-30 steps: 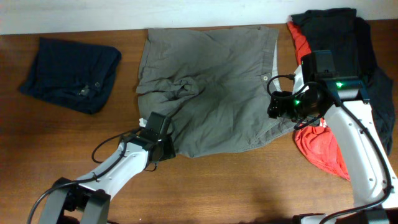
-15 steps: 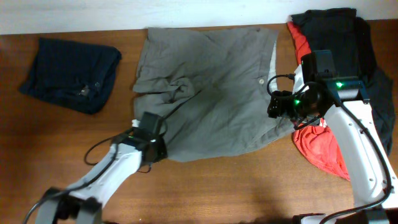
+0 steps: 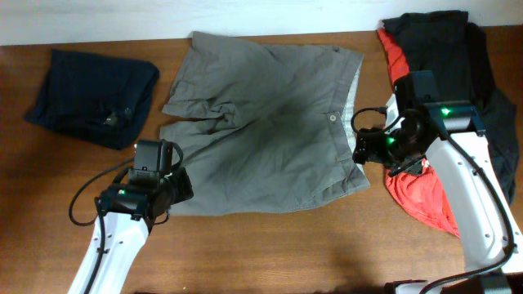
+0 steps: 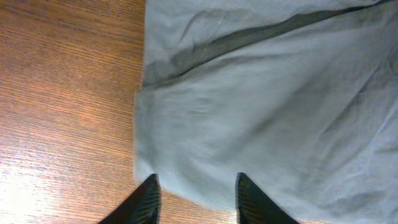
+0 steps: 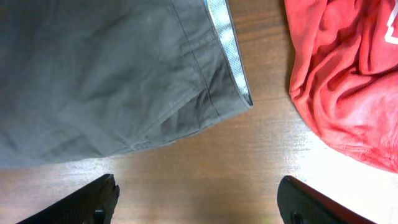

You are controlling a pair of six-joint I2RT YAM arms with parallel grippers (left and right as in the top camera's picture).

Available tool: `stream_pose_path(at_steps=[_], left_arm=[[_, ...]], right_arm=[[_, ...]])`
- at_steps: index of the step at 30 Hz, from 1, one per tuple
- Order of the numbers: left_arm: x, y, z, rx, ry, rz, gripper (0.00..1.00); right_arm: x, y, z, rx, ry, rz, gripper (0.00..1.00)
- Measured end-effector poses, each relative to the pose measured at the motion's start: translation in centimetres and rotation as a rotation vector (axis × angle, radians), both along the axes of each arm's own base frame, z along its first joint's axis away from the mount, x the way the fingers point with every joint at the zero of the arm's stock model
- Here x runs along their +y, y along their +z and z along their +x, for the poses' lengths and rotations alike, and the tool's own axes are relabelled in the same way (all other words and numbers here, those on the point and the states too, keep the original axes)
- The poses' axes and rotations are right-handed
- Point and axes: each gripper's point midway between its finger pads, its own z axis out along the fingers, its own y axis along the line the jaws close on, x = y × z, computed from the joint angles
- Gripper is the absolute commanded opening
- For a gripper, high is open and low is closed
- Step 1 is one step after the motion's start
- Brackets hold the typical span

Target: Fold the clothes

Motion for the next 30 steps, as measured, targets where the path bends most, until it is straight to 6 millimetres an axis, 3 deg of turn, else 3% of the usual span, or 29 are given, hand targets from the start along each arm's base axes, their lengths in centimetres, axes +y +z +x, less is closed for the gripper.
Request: stream_pose_path(at_steps=[8, 16, 30], left_arm=[[0.0, 0.0, 0.1, -0.004, -0.007, 0.003, 0.51], [0.2, -1.4, -2.3, 0.121, -0.011, 0.012, 0.5], [-0.3, -6.3, -3.5, 0.316, 0.015, -0.008, 0.5]], right_arm=[[-0.1, -2.2, -1.7, 0.079, 0.0, -0.003, 0.86], [-0.1, -5.4, -3.5, 0.153, -0.022, -0.004, 0.86], [0.0, -12.3, -1.6, 0.036, -0.193, 0.035, 0.78]])
